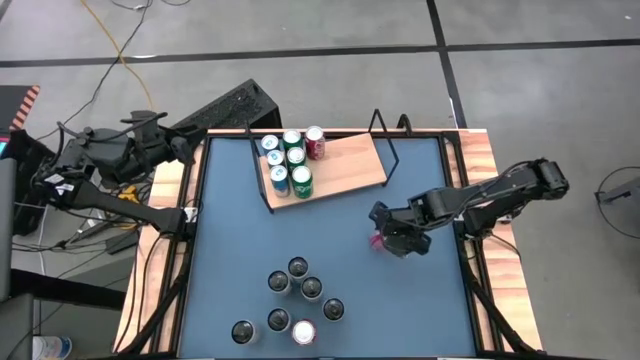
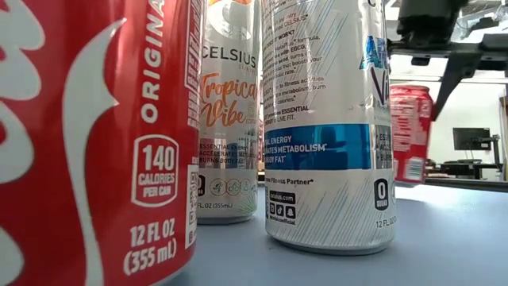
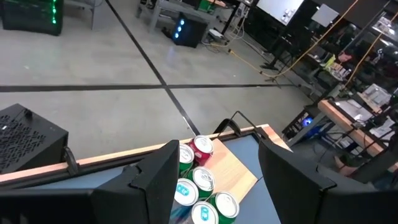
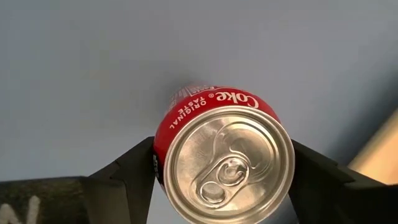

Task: Place canned beverage on shelf
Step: Put the top red soda can on the shelf aligned with the other red soda can

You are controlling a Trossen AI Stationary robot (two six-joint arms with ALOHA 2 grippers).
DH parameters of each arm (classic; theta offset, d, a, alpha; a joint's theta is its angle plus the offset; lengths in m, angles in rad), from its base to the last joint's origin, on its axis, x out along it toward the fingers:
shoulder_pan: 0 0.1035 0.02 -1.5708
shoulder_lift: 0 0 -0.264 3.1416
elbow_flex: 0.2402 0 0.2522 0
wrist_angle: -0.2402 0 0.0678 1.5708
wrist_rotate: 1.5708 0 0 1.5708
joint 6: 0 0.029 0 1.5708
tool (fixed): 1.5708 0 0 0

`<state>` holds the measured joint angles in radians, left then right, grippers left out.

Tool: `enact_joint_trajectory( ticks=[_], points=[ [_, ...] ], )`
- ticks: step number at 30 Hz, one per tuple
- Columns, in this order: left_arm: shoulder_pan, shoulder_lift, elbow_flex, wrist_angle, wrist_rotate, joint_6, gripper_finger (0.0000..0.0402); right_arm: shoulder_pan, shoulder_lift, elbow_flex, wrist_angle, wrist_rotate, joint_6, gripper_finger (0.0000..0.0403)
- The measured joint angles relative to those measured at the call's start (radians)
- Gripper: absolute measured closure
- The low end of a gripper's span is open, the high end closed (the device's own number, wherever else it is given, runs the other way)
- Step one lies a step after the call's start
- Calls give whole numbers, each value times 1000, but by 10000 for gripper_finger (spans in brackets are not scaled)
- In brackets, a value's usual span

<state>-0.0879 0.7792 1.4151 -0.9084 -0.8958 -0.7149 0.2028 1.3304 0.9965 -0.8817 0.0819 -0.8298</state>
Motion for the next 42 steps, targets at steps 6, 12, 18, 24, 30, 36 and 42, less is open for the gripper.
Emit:
enact_joint_trajectory(
  ticks=[6,12,18,24,30,36,42],
  points=[
    [0,0,0,1,51,50,195,6,0,3,13,100,69,91],
    [0,0,0,1,44,36,195,39,-2,5,71,23,74,76],
    [0,0,0,1,26,31,195,53,-1,5,138,22,103,77],
    [0,0,0,1,26,25,195,54,0,24,113,148,557,77],
    [0,0,0,1,25,22,195,53,0,156,-50,237,882,77],
    [0,0,0,1,28,22,195,-17,12,275,-290,195,1450,77],
    [0,0,0,0,67,21,195,-81,26,286,-309,-56,1927,77]
  ],
)
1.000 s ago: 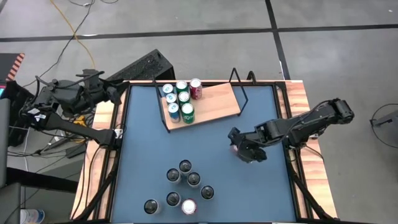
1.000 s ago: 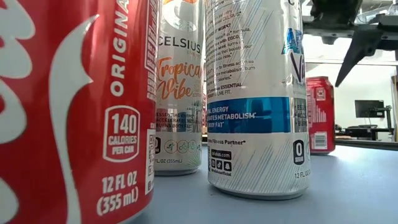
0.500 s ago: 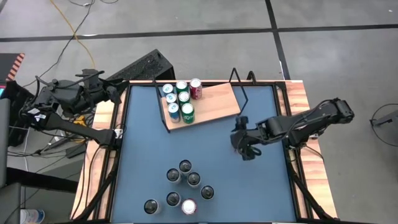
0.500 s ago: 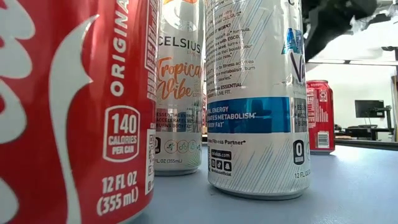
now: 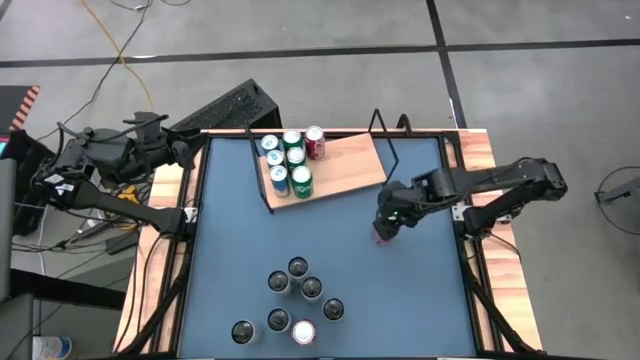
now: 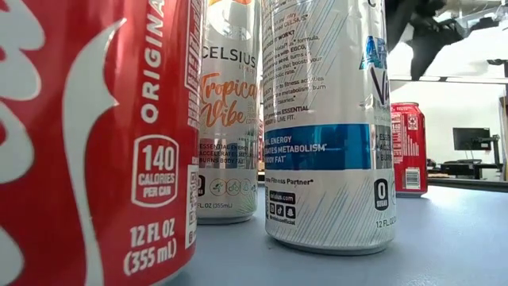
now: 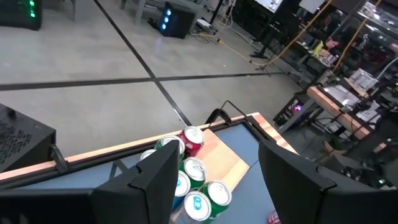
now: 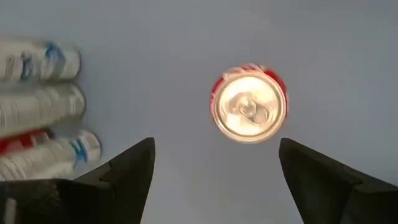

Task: Place canned beverage on shelf
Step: Put the top red soda can on the shelf aligned with the other red soda can

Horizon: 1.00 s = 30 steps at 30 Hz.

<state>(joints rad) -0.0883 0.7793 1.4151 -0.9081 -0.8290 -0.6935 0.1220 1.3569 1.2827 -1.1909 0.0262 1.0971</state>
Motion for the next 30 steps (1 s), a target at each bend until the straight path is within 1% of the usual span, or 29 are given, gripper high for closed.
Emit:
enact_joint_trajectory(
  ticks=[3,6,9,12,15,18,20,22,23,25,27,28,30],
  points=[
    [0,1,0,0,6,1,195,22,38,-2,-7,0,126,77],
    [0,1,0,0,13,28,195,45,84,-1,52,2,197,77],
    [0,4,0,-1,13,43,195,59,141,-1,95,-1,214,77],
    [0,6,0,-2,14,48,196,61,179,2,91,-14,243,77],
    [0,6,0,-2,24,80,196,59,188,27,71,-70,241,77],
    [0,6,0,-2,36,110,196,71,182,80,73,-81,224,77],
    [0,6,0,-2,37,128,196,76,164,127,31,-82,172,77],
    [0,6,0,-2,37,142,196,70,148,183,-53,-67,155,77],
    [0,6,0,-2,37,150,196,63,142,209,-109,-43,157,77],
    [0,6,0,-2,37,159,196,52,139,248,-211,48,159,77],
    [0,6,0,-3,37,159,196,42,140,258,-323,120,193,77],
    [0,6,0,-3,37,159,196,31,140,257,-367,127,230,77],
    [0,6,0,-4,37,159,196,11,140,245,-380,105,286,77]
  ],
)
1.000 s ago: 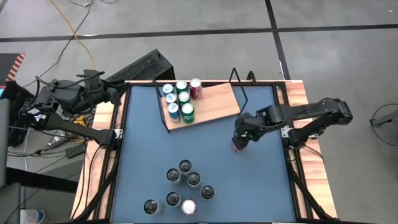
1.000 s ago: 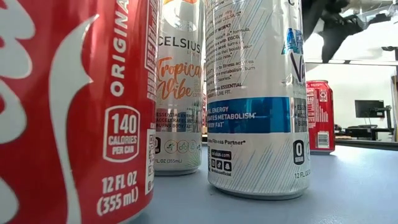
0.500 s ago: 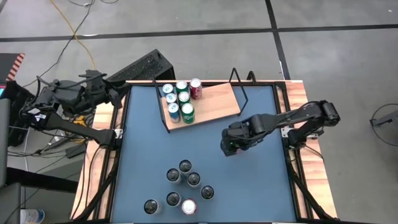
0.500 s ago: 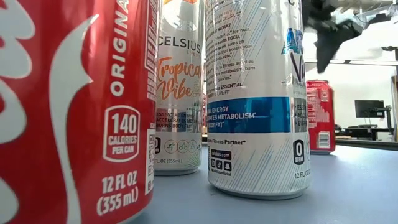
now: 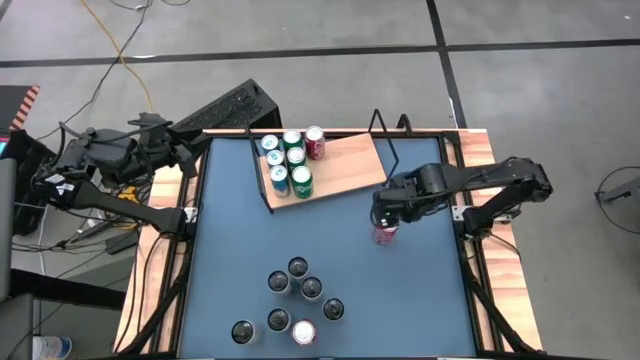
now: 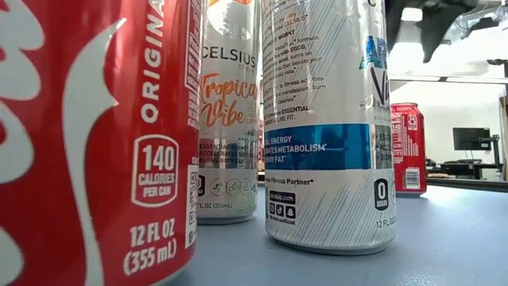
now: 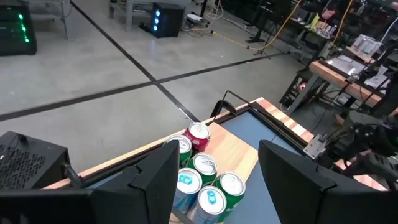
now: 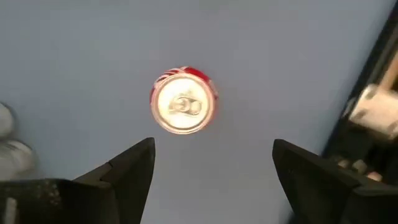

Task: Place canned beverage on shelf
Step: Put the top red soda can on the shelf aligned with the other red soda can

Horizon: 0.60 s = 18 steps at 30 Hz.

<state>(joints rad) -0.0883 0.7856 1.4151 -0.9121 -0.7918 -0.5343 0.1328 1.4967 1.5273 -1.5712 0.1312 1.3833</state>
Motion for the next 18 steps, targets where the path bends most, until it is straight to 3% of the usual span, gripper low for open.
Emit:
enact_joint_trajectory(
  ticks=[5,18],
  points=[
    [0,0,0,-30,0,-7,196,11,22,-22,124,44,77,77],
    [0,0,0,-42,0,-11,196,-7,206,-25,90,27,128,77]
  ],
)
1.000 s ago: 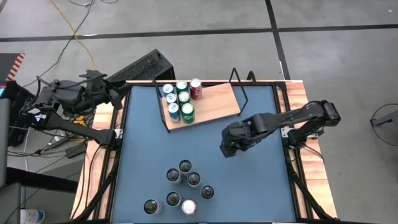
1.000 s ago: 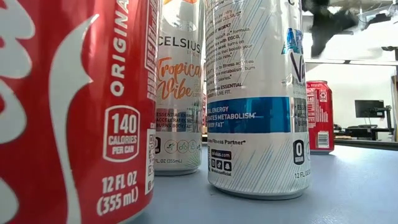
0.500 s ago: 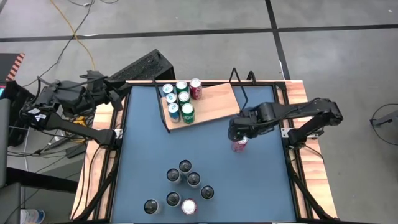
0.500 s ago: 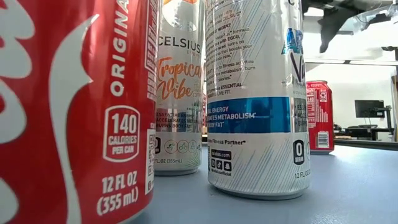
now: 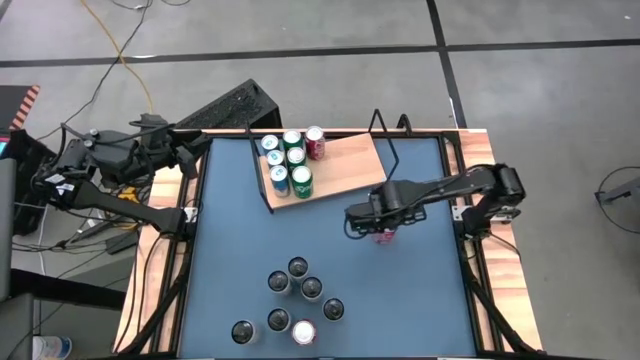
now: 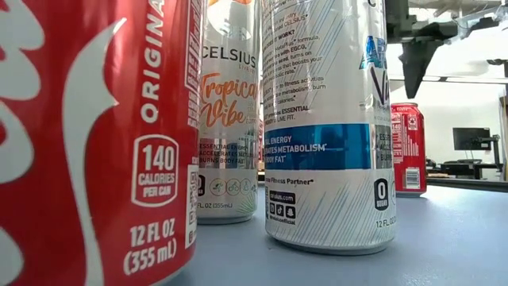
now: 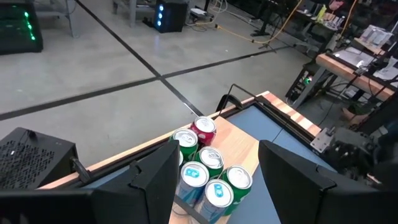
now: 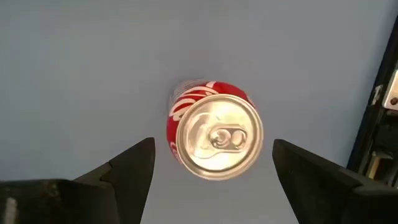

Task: Place canned beverage on shelf
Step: Put the top red soda can on the shelf aligned with the other red soda can

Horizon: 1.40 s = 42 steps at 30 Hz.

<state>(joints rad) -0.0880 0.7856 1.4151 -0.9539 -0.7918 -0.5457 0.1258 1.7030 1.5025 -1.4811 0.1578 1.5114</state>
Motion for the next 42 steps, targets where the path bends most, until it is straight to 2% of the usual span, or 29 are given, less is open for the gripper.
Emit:
enact_joint_trajectory(
  ticks=[6,16,19,26,30,42],
  points=[
    [0,0,0,0,0,0,196,-6,18,-30,19,-23,0,77],
    [0,0,0,-1,-2,0,196,-45,-117,-306,304,-85,7,79],
    [0,0,0,-1,-5,0,196,-59,-126,-336,327,-82,4,91],
    [0,0,0,-1,-5,-13,195,-86,-132,-343,372,-96,-165,122],
    [0,0,0,-2,-5,-16,195,-89,-132,-343,374,-102,-490,125],
    [0,8,0,-6,-5,-41,195,-63,-128,-330,433,-160,-1630,126]
  ],
)
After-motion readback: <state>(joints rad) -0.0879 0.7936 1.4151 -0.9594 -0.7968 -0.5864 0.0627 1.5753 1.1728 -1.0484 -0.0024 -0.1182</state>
